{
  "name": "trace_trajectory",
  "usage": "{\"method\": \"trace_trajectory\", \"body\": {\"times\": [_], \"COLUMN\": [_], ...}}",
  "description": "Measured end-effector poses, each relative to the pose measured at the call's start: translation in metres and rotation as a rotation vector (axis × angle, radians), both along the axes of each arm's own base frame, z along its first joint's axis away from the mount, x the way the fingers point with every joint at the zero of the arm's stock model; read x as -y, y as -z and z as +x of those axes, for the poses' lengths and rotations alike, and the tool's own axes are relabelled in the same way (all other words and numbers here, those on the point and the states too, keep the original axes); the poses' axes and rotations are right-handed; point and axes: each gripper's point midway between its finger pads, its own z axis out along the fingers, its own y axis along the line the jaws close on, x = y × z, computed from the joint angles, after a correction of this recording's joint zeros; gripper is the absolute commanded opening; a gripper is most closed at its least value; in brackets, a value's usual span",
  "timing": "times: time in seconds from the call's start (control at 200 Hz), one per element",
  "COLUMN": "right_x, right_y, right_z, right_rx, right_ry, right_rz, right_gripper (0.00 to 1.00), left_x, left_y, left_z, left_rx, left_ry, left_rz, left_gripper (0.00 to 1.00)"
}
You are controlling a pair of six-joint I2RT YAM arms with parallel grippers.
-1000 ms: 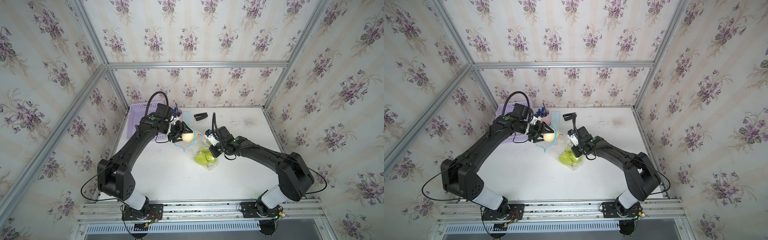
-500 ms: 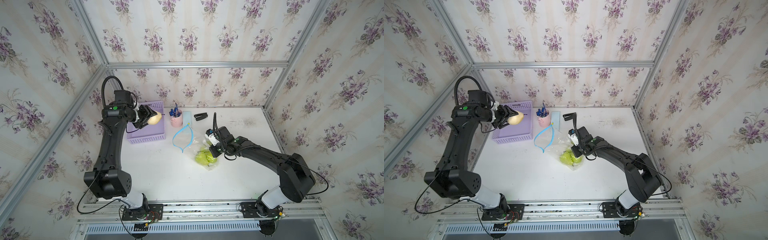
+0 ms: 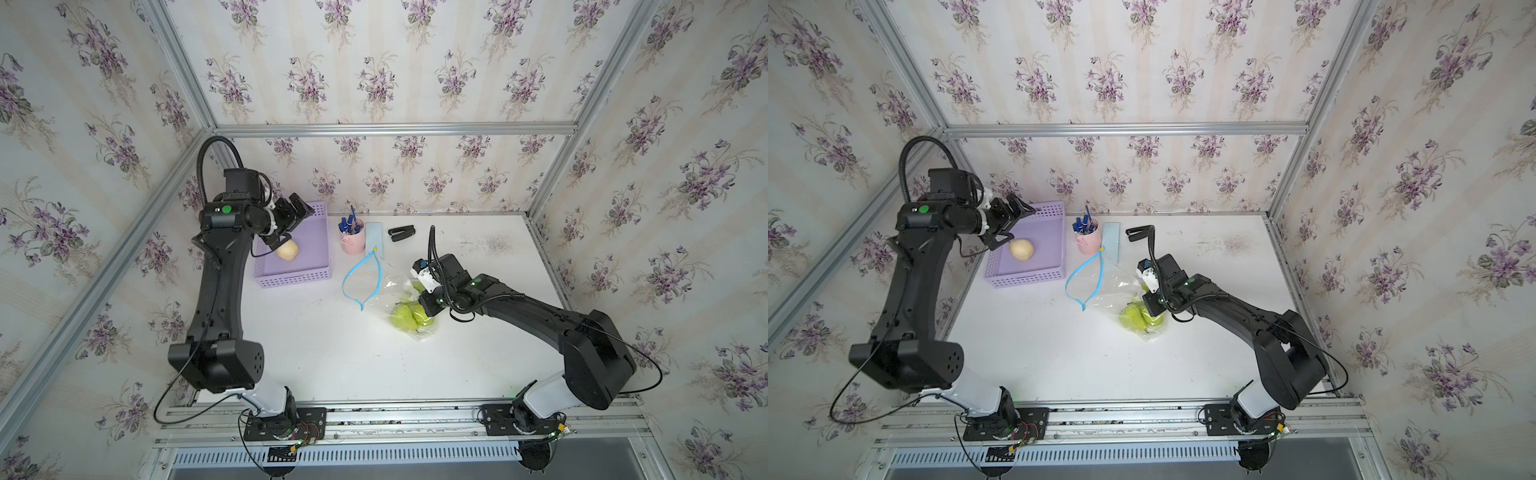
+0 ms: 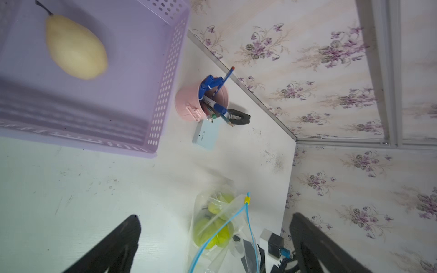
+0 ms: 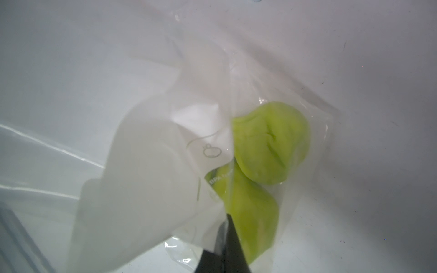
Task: Open the zip-top bag and take out the pear
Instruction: Place the pear in the basket.
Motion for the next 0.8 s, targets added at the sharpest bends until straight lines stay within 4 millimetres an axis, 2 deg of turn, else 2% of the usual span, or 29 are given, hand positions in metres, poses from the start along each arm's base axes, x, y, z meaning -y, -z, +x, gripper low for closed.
{"method": "trace_trajectory", "body": {"times": [0.05, 0.155, 0.215, 0.265, 0.385, 0.545, 0.605, 0.704, 0.799], "right_x": [0.0, -0.001, -0.001, -0.001, -0.001, 0.002, 0.003, 0.003, 0.004], "right_y": [0.0, -0.001, -0.001, -0.001, -0.001, 0.001, 0.001, 0.001, 0.0], "right_z": [0.0, 0.0, 0.0, 0.0, -0.001, -0.005, -0.006, -0.007, -0.008], "right_rx": [0.0, -0.001, -0.002, -0.004, -0.005, -0.013, -0.016, -0.017, -0.017], "right_ry": [-0.001, 0.0, -0.002, 0.0, 0.001, 0.002, 0.007, 0.011, 0.016], "right_rz": [0.002, 0.003, 0.006, 0.007, 0.008, 0.007, 0.009, 0.011, 0.015], "right_gripper": [0.0, 0.0, 0.0, 0.0, 0.0, 0.0, 0.0, 0.0, 0.0], "left_x": [0.022, 0.065, 0.078, 0.087, 0.107, 0.138, 0.147, 0.151, 0.157], "left_y": [0.015, 0.055, 0.06, 0.058, 0.055, 0.062, 0.073, 0.101, 0.113], "left_z": [-0.019, -0.063, -0.079, -0.088, -0.086, -0.077, -0.071, -0.067, -0.062], "left_rx": [-0.044, -0.172, -0.187, -0.186, -0.18, -0.208, -0.231, -0.304, -0.326], "left_ry": [0.057, 0.148, 0.169, 0.188, 0.241, 0.322, 0.35, 0.349, 0.371], "left_rz": [-0.025, -0.11, -0.16, -0.201, -0.254, -0.263, -0.255, -0.234, -0.204], "left_gripper": [0.91, 0.66, 0.46, 0.37, 0.27, 0.24, 0.21, 0.19, 0.19]}}
